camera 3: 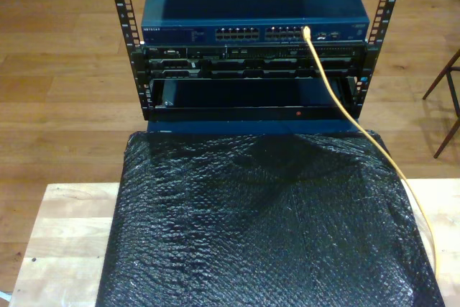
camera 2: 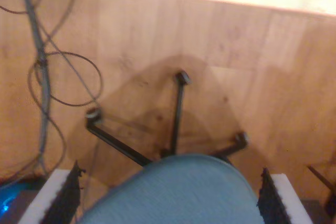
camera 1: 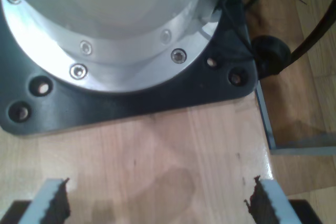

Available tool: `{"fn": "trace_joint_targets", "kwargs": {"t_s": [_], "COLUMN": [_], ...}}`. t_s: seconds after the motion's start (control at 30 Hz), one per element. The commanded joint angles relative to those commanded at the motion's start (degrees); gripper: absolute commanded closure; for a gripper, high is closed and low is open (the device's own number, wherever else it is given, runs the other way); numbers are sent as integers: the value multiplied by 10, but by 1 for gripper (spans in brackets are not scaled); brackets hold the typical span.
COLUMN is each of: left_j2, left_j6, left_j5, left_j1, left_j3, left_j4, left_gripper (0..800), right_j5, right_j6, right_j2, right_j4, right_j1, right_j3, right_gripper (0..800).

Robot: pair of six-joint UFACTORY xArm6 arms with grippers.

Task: Grab the cable and plug it in

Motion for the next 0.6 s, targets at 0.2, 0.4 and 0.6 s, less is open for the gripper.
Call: {"fn": "trace_joint_targets", "kwargs": {"t_s": [0.2,0.4,0.6], "left_j2": [0,0,0], "left_j6": [0,0,0], "left_j5": [0,0,0], "left_j1": [0,0,0], "left_j3": [0,0,0], "left_j4": [0,0,0], "left_gripper": [0,0,0], "right_j5": [100,120,119], "right_j6": [-92,-171,-215], "right_j2": [-26,-65,-70], "right_j4": [-4,-4,-5], "right_j1": [-81,-158,-219], "right_j3": [24,70,100], "right_gripper": [0,0,0]}}
